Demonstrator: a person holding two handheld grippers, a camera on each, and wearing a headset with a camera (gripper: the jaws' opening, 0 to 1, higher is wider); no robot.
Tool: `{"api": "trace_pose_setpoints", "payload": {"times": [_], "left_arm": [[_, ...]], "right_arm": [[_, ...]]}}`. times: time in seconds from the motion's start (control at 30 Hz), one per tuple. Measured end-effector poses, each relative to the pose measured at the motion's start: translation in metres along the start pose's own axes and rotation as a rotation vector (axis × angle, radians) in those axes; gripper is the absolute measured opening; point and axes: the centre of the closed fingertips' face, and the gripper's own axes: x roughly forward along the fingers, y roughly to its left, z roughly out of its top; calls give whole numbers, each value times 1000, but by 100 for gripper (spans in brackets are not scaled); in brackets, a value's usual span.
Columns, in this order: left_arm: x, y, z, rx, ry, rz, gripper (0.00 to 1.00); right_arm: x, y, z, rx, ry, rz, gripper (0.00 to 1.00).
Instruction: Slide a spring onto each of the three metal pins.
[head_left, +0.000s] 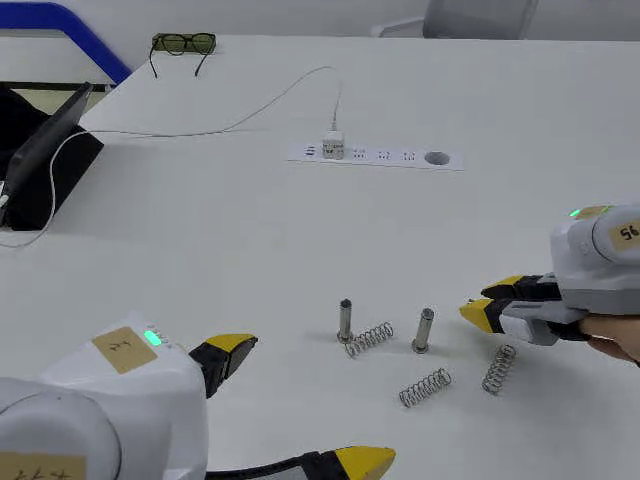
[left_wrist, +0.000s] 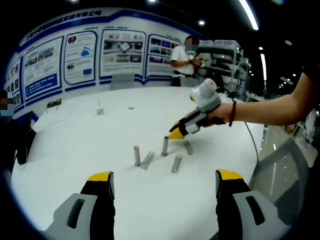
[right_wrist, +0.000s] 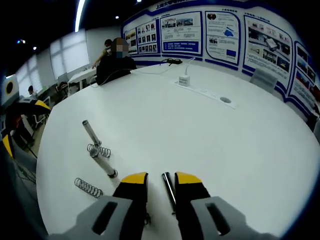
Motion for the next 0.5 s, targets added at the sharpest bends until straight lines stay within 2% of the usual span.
{"api": "trace_pose_setpoints", "payload": {"times": [0.1, 0.2, 0.37, 0.5], "left_arm": [[1, 0, -1, -1, 4, -5, 85], [1, 0, 0, -2, 4, -5, 85], [0, 1, -1, -3, 5, -4, 84], [-1, 3, -2, -6, 7, 1, 84]], "right_arm": [[3, 0, -3, -19, 22, -3, 20], [5, -1, -3, -2, 25, -4, 17], [9, -4, -11, -8, 75, -11, 15], [9, -3, -12, -14, 81, -8, 12]]}}
